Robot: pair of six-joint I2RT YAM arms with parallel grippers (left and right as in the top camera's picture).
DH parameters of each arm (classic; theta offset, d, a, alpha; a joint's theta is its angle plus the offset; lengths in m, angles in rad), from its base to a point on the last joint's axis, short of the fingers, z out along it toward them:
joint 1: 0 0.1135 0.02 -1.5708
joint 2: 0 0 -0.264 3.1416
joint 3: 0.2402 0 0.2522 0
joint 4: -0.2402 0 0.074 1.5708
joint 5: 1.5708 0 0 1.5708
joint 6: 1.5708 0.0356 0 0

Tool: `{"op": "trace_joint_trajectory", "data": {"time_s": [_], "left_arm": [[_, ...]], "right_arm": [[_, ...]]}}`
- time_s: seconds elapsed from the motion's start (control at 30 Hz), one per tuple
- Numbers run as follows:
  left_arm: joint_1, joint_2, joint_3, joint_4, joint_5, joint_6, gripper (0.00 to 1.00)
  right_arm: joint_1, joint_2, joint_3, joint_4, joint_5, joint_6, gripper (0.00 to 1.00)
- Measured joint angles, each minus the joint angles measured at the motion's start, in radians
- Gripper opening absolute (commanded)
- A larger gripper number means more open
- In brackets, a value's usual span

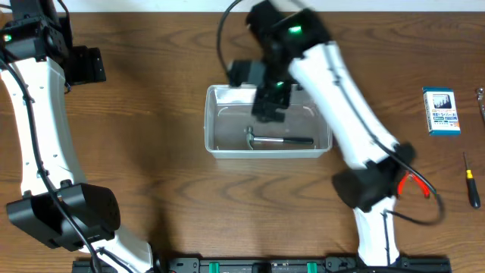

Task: Pack container
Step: 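Lower the hammer into the container and open the right gripper, then move the right gripper back to the right toward the red pliers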

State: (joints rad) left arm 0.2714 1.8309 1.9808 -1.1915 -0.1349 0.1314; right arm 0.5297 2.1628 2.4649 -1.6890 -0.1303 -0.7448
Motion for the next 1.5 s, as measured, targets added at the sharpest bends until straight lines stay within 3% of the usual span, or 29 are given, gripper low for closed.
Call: {"op": "trace_joint_trajectory", "data": {"time_s": [0.37,0.63,0.77,1.0,1.23,1.5], "left_arm": [[0.000,0.000,0.000,0.000,0.000,0.000,0.98],[0.000,0.000,0.000,0.000,0.000,0.000,0.98],[0.000,0.000,0.000,0.000,-0.001,0.000,0.98],[0.000,0.000,0.000,0.000,0.000,0.000,0.98],[0.000,0.000,0.000,0.000,-0.001,0.000,0.98],[0.000,0.000,0.000,0.000,0.000,0.000,0.98]], "right_arm": [[-0.302,-0.406,-0.027,-0.002,0.116,0.447,0.99],[-0.559,-0.807,-0.468,0.008,0.123,0.525,0.99],[-0.629,-0.912,-0.660,0.081,0.116,0.531,0.99],[-0.671,-0.917,-0.952,0.171,0.106,0.578,0.99],[-0.673,-0.906,-1.284,0.441,0.058,0.590,0.99],[-0.673,-0.887,-1.356,0.496,0.040,0.592,0.99]]}}
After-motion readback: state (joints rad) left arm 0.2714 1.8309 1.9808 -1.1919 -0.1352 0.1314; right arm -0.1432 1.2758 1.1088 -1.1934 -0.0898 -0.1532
